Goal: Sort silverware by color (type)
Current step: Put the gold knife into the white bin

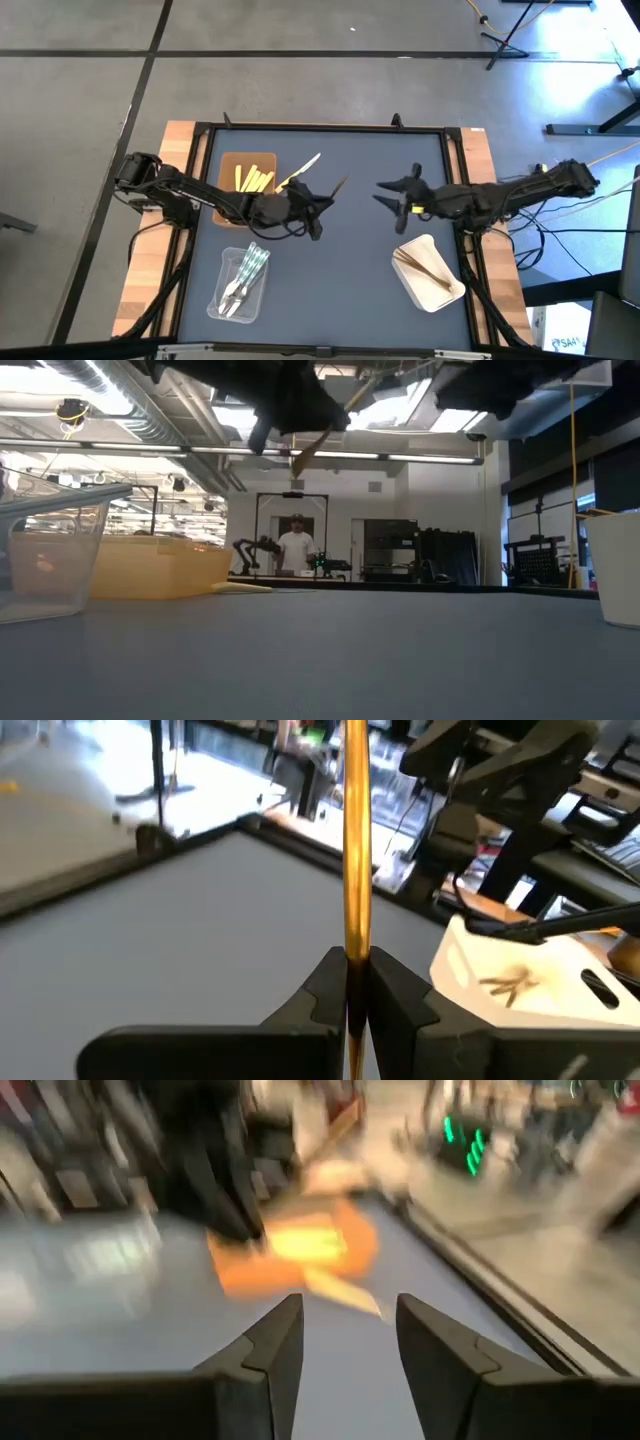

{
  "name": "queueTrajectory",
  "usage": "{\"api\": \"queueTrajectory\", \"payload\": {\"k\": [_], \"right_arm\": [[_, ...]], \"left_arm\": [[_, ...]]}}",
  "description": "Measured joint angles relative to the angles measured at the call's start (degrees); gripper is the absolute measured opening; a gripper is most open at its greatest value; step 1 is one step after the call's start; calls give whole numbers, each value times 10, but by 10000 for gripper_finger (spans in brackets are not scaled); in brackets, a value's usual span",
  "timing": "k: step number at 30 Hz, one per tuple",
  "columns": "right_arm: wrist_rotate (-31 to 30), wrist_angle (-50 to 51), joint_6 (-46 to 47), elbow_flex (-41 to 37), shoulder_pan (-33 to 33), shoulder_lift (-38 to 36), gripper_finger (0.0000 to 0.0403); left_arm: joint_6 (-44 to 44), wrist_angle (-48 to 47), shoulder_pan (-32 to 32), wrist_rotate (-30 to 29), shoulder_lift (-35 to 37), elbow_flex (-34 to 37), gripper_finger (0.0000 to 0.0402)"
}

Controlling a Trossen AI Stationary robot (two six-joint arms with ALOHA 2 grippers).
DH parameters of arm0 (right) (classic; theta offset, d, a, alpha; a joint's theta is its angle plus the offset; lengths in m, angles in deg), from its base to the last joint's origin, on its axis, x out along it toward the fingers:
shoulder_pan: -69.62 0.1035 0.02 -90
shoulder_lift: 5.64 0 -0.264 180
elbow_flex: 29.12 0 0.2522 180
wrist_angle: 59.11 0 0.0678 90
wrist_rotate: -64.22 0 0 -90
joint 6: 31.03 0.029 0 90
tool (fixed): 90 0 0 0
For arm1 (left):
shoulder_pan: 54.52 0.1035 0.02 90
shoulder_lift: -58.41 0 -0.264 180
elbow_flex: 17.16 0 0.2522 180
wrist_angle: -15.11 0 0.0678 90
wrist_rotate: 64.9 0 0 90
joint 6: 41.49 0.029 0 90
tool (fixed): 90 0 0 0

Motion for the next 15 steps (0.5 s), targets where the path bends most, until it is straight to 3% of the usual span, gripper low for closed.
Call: {"api": "queueTrajectory", "payload": {"k": [3, 6, 10, 15], "right_arm": [[44, -203, 0, -67, -18, -5, 149], [115, -341, 0, -103, -48, 8, 149], [198, -397, 20, -110, -87, 41, 149], [239, -448, 46, -109, -121, 104, 149]], "left_arm": [[42, 30, 0, 0, 0, 0, 19], [65, 46, 0, 0, 0, 0, 19], [82, 62, 0, 0, 0, 0, 19], [102, 73, 0, 1, 0, 0, 20]]}}
